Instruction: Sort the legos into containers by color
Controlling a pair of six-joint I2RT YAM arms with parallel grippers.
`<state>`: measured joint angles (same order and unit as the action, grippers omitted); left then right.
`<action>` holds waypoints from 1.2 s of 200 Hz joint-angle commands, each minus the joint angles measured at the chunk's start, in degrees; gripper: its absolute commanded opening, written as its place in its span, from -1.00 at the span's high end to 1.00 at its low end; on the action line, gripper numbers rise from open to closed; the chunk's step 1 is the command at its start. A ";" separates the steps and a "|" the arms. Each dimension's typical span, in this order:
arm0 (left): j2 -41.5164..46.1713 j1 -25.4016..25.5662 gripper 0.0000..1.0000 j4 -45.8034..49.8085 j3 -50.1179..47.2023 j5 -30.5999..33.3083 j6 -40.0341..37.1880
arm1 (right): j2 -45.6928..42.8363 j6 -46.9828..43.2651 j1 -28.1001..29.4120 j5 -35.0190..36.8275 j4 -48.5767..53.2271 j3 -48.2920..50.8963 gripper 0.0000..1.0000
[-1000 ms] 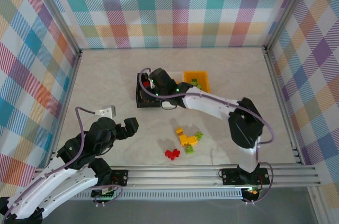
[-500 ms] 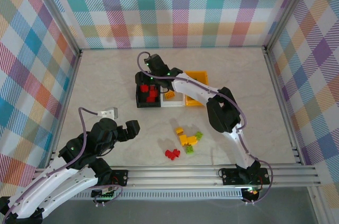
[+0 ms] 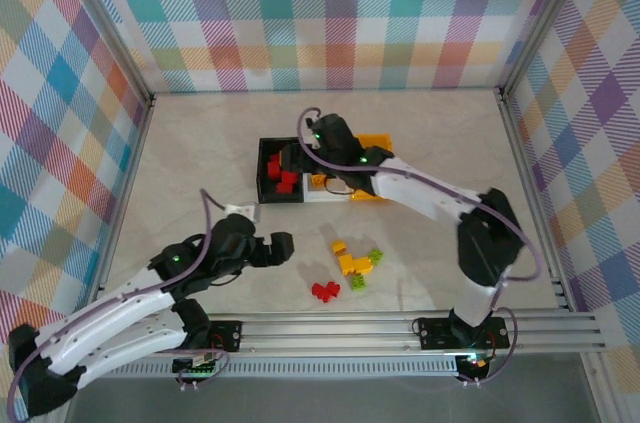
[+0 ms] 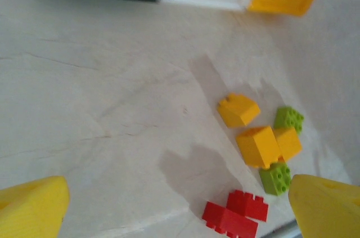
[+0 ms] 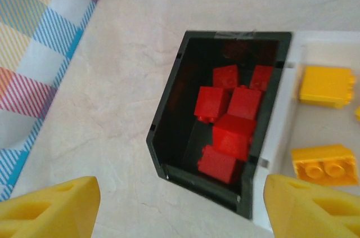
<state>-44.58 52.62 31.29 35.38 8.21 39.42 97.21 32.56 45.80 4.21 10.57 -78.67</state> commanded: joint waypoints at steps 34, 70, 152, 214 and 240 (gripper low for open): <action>-16.70 18.22 -0.92 -8.29 2.35 5.91 -3.37 | -16.80 2.32 -0.82 4.02 -4.33 22.06 -0.57; -29.09 25.14 -0.85 -7.56 6.72 9.47 -4.49 | -23.71 2.86 -1.00 6.10 -2.70 28.34 -0.58; -39.66 28.02 -0.71 -12.42 7.83 8.98 -4.89 | -31.05 3.31 -2.90 8.53 -0.77 32.51 -0.62; -41.23 27.93 -0.43 -12.76 7.29 9.56 -5.18 | -34.10 3.59 -3.97 8.80 -0.46 33.72 -0.62; -42.41 27.94 -0.32 -12.28 7.65 9.45 -4.88 | -34.41 3.67 -4.21 8.82 -0.19 33.84 -0.62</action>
<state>-85.65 80.18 19.05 41.98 16.64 34.81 63.90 35.44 42.00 12.05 9.76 -45.67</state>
